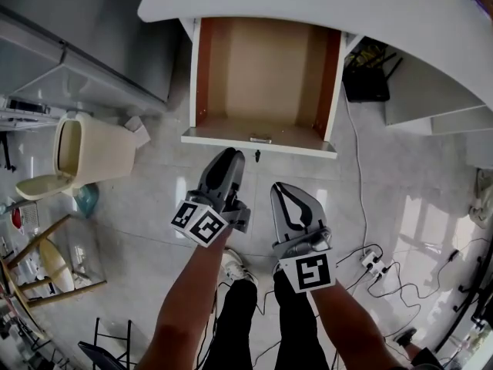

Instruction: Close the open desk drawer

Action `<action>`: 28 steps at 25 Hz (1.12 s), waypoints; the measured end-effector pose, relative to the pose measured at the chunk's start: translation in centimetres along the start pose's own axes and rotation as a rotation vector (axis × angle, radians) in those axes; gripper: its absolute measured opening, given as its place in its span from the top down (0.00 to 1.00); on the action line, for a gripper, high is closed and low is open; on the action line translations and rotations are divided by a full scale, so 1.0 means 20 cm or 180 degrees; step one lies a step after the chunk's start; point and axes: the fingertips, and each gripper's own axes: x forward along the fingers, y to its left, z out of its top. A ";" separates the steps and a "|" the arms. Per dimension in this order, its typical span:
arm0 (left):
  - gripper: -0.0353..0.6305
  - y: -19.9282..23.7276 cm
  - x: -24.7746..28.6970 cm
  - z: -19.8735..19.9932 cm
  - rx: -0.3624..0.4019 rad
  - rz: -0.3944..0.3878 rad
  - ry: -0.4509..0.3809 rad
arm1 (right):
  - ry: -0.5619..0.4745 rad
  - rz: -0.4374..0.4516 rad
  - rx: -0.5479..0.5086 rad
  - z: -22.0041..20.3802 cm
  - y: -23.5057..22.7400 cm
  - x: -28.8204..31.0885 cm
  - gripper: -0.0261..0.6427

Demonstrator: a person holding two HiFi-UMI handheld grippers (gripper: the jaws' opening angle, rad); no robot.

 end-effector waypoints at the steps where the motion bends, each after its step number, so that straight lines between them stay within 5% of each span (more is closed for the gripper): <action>1: 0.80 0.02 0.01 0.00 -0.0178 -0.0075 -0.0047 | -0.0009 0.0006 -0.0002 0.00 -0.01 0.01 0.92; 4: 0.77 0.04 0.05 -0.02 -0.0446 -0.0381 -0.0041 | -0.0028 0.0040 0.0013 0.01 -0.01 0.02 0.92; 9: 0.68 0.05 0.11 -0.12 -0.0471 -0.0576 0.0192 | -0.0022 0.0096 0.0055 0.00 0.00 0.03 0.92; 17: 0.69 0.12 0.17 -0.10 -0.0876 -0.0620 -0.0027 | -0.0006 0.0088 0.0066 -0.02 -0.02 0.04 0.92; 28: 0.85 0.14 0.20 -0.09 -0.1042 -0.0543 -0.0081 | -0.0025 0.0108 0.0110 -0.02 -0.02 0.03 0.92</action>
